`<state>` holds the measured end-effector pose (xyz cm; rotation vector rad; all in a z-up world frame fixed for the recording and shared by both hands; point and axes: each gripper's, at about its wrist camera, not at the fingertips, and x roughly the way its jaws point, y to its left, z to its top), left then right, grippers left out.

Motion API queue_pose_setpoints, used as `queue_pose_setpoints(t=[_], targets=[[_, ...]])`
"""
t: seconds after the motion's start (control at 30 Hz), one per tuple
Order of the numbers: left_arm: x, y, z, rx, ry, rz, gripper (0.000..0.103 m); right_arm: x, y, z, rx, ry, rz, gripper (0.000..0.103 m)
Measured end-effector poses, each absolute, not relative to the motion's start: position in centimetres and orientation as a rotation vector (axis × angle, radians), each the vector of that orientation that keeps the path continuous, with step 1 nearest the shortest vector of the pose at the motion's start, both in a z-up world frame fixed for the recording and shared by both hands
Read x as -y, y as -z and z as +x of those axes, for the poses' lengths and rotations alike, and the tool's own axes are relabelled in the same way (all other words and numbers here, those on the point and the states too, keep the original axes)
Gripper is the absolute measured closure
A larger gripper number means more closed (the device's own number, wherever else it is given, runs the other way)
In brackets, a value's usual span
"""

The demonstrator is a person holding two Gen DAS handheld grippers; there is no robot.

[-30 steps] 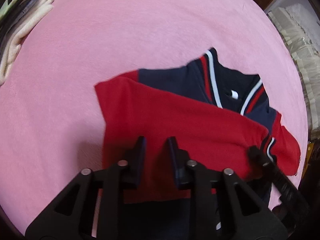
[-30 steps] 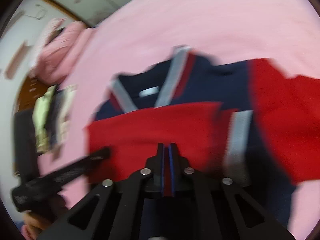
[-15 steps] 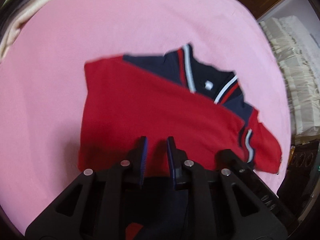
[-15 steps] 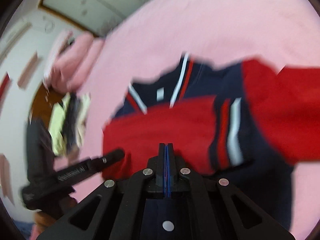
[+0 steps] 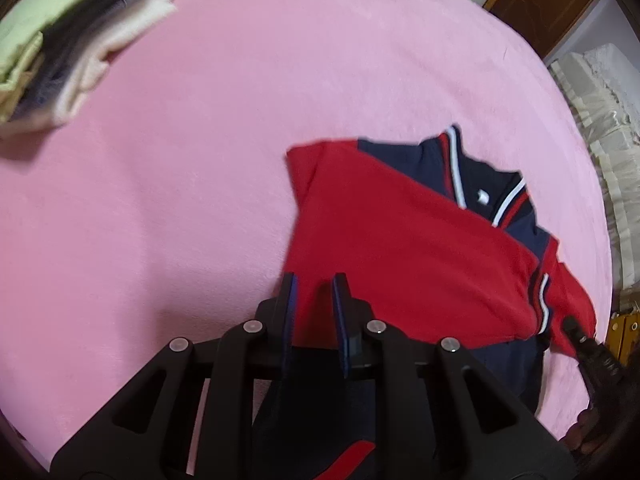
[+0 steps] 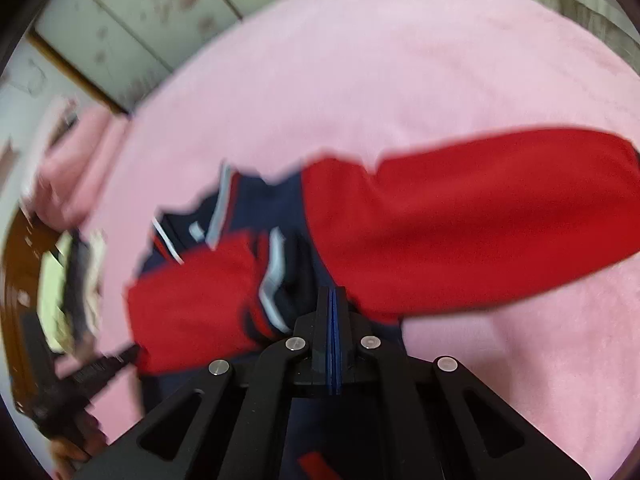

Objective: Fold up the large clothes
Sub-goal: 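Open the left gripper and release the folded sleeve on the jacket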

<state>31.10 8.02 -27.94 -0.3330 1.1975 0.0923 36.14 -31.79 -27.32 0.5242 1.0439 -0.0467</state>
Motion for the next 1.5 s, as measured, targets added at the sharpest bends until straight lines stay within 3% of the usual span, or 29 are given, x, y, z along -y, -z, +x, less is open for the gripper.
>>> queue_pose_setpoints(t=[0.23,0.4,0.53,0.97,1.2,1.3,1.4,1.47,1.5], targets=[[-3.6,27.4,33.5,-1.171,0.053,-0.319,0.087,27.7,26.5,39.6,-0.991,-0.208,0.728,0.103],[-3.1,30.3,36.9,-1.235,-0.029,-0.261,0.087,23.6,32.2,43.0,-1.131,-0.215,0.824,0.103],[-4.7,30.4,37.6,-1.196,-0.065,-0.265,0.089,25.7,34.8,44.1,-1.12,-0.112,0.724,0.103],[-7.6,26.1,34.0,-1.074,-0.073,-0.325,0.089,33.4,31.3,38.9,-1.044,0.108,0.631,0.1],[-6.2,25.6,29.4,-1.185,-0.053,-0.31,0.088,29.6,28.6,34.0,-1.107,0.046,0.605,0.1],[-6.0,26.6,27.6,-1.257,-0.045,-0.304,0.08,27.1,28.0,32.2,-1.134,0.008,0.562,0.097],[-6.4,26.8,25.5,-1.312,-0.064,-0.296,0.063,25.6,26.8,30.0,-1.15,-0.023,0.536,0.071],[-6.8,27.1,23.8,-1.364,-0.064,-0.312,0.049,25.2,25.7,28.0,-1.149,-0.048,0.57,0.042],[-7.0,27.2,22.9,-1.391,-0.054,-0.324,0.043,25.3,24.8,26.9,-1.153,-0.053,0.583,0.035]])
